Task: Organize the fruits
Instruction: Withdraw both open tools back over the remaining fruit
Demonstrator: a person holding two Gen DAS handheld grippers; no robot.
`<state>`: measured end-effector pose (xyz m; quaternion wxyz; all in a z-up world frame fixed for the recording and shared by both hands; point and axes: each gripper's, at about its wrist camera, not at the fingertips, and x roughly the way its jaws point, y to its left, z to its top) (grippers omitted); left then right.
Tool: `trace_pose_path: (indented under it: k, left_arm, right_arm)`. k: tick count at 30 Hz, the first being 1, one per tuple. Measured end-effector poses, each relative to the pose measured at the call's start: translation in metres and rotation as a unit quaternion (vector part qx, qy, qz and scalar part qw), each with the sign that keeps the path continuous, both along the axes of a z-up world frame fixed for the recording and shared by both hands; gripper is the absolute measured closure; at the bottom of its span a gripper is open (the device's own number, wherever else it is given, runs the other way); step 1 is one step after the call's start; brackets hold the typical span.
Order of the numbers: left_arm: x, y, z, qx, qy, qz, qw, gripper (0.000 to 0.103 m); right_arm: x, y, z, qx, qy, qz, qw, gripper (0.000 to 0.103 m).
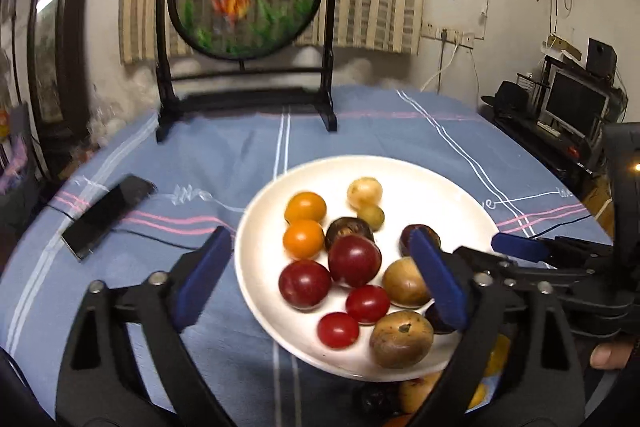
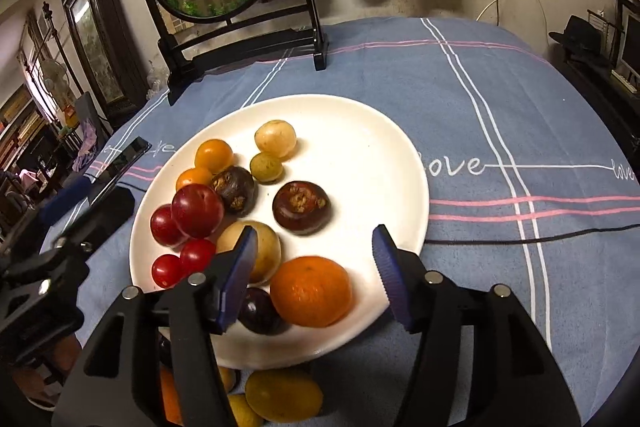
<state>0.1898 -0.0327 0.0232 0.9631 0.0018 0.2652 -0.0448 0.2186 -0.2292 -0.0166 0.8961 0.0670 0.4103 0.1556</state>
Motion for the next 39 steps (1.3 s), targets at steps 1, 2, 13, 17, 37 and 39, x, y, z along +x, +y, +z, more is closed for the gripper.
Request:
trace_pose_path:
  k: [1,2,13,17,37,39]
  left_arm:
    - [0.0,-0.003,-0.001,0.012,0.0,-0.003,0.9999,0.006]
    - [0.002,-0.005,-0.002,0.017,0.005,-0.006,0.9998,0.006]
    - [0.022,0.023,-0.024,-0.033,0.087,0.021,0.9954,0.006]
    - [0.002,0.034,-0.023,-0.044,0.103,0.029,0.9933,0.006]
    - [-0.109,0.033,-0.034,-0.047,0.131,-0.022,0.99,0.006]
    - [-0.115,0.033,-0.032,-0.05,0.129,-0.024,0.9902,0.006]
  right_arm:
    - [-0.001,0.0,0.0,0.0,0.0,0.001,1.0,0.043]
    - [-0.002,-0.001,0.0,0.0,-0.002,0.001,1.0,0.043]
    - [-0.005,-0.014,0.002,0.018,-0.011,-0.012,1.0,0.043]
    - [-0.004,-0.022,0.001,0.036,-0.003,-0.02,0.999,0.043]
    - [-0.064,-0.033,-0.01,0.051,0.007,-0.006,0.999,0.037]
    - [-0.073,-0.03,-0.007,0.034,0.005,0.001,0.999,0.033]
